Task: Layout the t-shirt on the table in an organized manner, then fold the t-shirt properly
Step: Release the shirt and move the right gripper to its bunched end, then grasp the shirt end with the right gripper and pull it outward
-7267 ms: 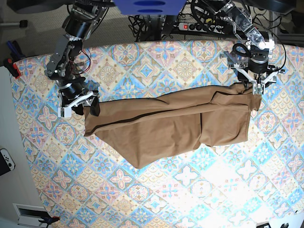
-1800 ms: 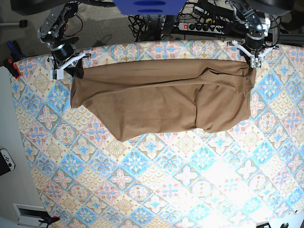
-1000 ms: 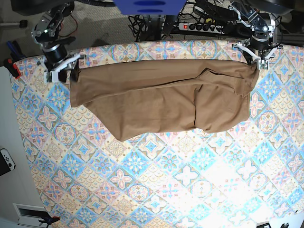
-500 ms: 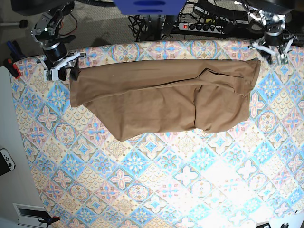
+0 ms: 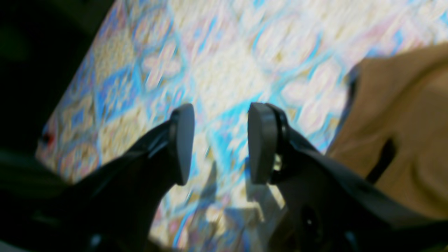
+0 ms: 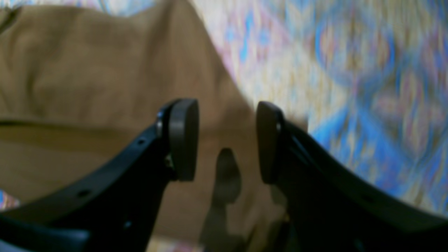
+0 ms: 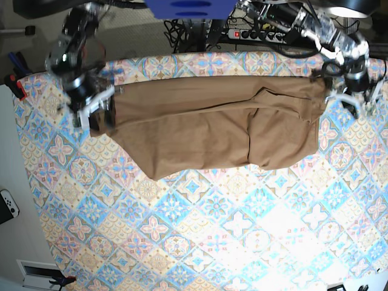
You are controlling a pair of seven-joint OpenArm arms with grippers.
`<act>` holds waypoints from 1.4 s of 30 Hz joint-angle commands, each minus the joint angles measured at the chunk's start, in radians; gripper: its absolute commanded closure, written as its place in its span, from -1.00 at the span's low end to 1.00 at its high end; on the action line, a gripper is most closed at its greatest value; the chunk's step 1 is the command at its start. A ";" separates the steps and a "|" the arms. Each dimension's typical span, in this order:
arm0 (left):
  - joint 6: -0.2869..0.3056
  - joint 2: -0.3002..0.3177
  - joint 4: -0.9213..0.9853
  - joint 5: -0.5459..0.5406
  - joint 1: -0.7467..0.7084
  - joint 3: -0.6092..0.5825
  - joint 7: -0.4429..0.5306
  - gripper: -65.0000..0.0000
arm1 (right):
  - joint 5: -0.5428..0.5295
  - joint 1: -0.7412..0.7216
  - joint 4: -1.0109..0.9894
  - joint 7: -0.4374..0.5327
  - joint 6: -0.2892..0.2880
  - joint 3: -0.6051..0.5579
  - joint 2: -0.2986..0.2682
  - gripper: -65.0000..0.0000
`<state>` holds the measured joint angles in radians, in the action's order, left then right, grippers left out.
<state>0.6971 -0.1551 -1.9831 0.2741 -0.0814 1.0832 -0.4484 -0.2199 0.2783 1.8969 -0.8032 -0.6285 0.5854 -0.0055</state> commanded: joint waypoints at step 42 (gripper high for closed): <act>0.001 -0.002 0.012 0.050 -0.024 -0.222 0.027 0.23 | 0.340 -0.422 -0.606 0.114 -0.004 -0.385 -0.083 0.21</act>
<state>0.7044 -0.1551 -1.9541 0.3382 -0.1116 0.8623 -0.4461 0.1131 -0.1333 1.2865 -0.6781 -0.6300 0.2024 -0.0860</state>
